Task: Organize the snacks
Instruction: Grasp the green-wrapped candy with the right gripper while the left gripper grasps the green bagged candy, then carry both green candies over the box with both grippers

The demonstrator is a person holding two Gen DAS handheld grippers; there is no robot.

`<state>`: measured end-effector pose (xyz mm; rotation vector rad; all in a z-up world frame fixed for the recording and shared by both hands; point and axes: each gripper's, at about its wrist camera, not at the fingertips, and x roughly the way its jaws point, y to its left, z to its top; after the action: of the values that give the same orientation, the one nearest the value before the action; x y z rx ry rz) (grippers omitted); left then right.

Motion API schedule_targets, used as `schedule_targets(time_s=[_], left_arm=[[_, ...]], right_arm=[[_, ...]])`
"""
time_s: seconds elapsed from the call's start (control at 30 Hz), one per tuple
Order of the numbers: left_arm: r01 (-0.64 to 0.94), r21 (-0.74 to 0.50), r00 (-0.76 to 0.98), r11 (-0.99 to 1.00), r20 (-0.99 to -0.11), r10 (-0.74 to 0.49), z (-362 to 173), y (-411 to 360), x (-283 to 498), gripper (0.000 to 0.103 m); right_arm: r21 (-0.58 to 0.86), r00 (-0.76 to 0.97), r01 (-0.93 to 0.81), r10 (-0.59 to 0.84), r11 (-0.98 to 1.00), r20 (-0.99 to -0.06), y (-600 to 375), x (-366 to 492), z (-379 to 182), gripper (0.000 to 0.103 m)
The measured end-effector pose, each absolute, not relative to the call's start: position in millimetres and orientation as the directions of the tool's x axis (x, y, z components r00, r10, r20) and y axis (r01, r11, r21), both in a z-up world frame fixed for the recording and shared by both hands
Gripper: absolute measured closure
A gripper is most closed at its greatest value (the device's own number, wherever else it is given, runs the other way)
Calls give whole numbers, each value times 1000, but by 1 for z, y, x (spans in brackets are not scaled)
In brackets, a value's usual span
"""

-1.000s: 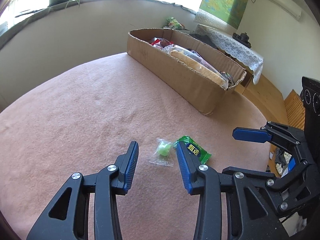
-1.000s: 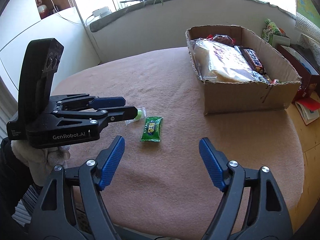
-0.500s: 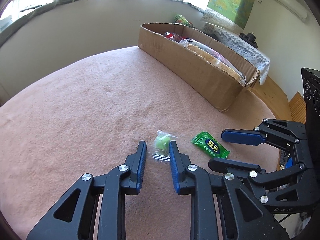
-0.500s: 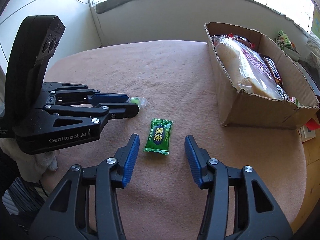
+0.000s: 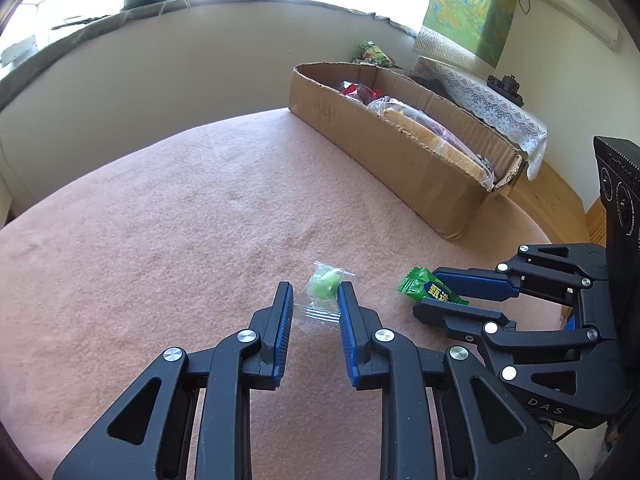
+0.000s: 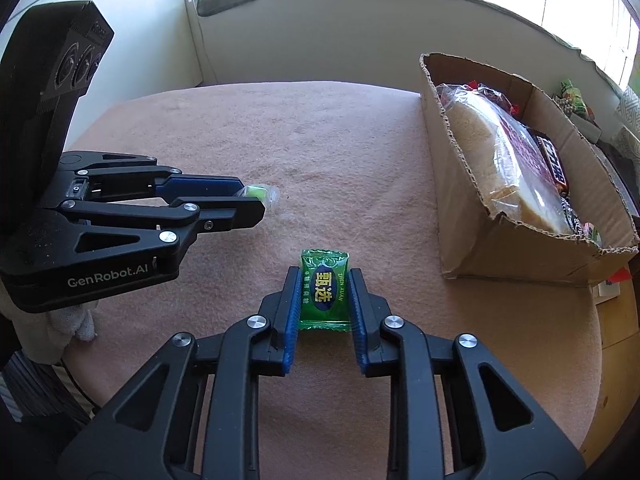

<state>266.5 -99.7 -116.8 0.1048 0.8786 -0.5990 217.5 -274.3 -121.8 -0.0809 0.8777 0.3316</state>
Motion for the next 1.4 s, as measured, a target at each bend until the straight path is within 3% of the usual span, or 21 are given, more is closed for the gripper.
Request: schedule_targets(time_s=[0.83, 1.4], left_arm=[[544, -143, 580, 827, -648, -493, -57, -157, 320, 82], [539, -146, 580, 829, -650, -491, -53, -208, 376, 82]], right_arm=[[98, 756, -175, 197, 980, -624, -365, 254, -40, 80], [84, 770, -99, 130, 991, -625, -418, 322, -34, 80]])
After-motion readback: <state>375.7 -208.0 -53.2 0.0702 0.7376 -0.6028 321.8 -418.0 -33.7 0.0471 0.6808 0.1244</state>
